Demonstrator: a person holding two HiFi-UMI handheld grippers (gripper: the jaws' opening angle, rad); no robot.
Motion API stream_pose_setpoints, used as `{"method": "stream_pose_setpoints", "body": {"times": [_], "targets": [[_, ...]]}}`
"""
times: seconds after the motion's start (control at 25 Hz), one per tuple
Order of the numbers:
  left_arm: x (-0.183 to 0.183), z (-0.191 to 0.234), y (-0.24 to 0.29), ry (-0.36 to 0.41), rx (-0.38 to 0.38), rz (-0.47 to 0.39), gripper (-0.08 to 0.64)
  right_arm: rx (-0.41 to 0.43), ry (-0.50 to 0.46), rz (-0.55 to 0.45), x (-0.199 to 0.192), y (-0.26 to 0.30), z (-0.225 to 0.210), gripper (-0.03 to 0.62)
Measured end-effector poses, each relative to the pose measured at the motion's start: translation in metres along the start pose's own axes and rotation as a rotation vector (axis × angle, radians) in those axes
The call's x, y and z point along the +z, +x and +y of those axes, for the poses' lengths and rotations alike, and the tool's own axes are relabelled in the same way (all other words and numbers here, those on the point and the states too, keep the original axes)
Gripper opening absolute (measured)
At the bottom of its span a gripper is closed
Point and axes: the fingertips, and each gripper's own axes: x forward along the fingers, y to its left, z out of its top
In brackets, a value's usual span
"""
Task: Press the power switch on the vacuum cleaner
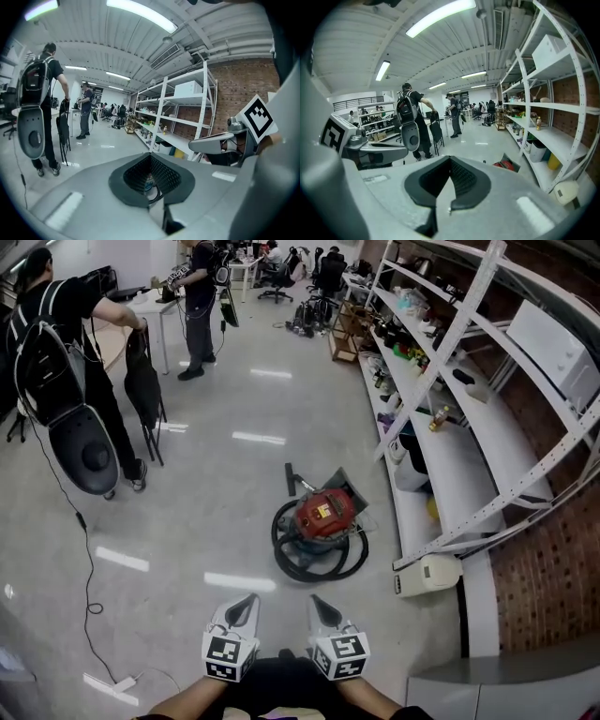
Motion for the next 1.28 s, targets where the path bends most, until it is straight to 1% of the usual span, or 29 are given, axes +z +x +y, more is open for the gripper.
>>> {"method": "stream_pose_setpoints", "body": {"times": [0.12,0.24,0.4,0.52,0.72,0.88,1.08,1.28], "targets": [[0.004,-0.009,-0.002,0.007,0.025,-0.015,0.015,0.004,-0.005,-0.009,-0.001,-0.011,-0.005,-0.008],[0.006,-0.024,0.0,0.024,0.043,-0.025,0.015,-0.009,-0.009,-0.028,-0.001,-0.026,-0.021,-0.008],[0.009,-0.041,0.005,0.044,0.067,-0.014,0.015,-0.021,0.007,-0.029,-0.004,-0.042,-0.043,-0.008],[0.01,-0.054,0.007,0.044,0.08,-0.014,0.015,-0.026,0.01,-0.036,-0.006,-0.055,-0.057,-0.008],[0.002,-0.07,0.007,0.048,0.092,-0.001,0.015,-0.018,0.006,-0.035,-0.012,-0.067,-0.067,-0.008],[-0.002,-0.083,0.006,0.048,0.1,0.005,0.015,0.005,0.012,-0.026,-0.02,-0.074,-0.072,-0.008],[0.002,-0.091,0.005,0.039,0.128,-0.011,0.015,0.037,-0.006,-0.031,-0.013,-0.078,-0.077,-0.008],[-0.004,-0.097,0.002,0.021,0.153,-0.017,0.015,0.065,-0.017,-0.03,-0.017,-0.083,-0.079,-0.008]]}}
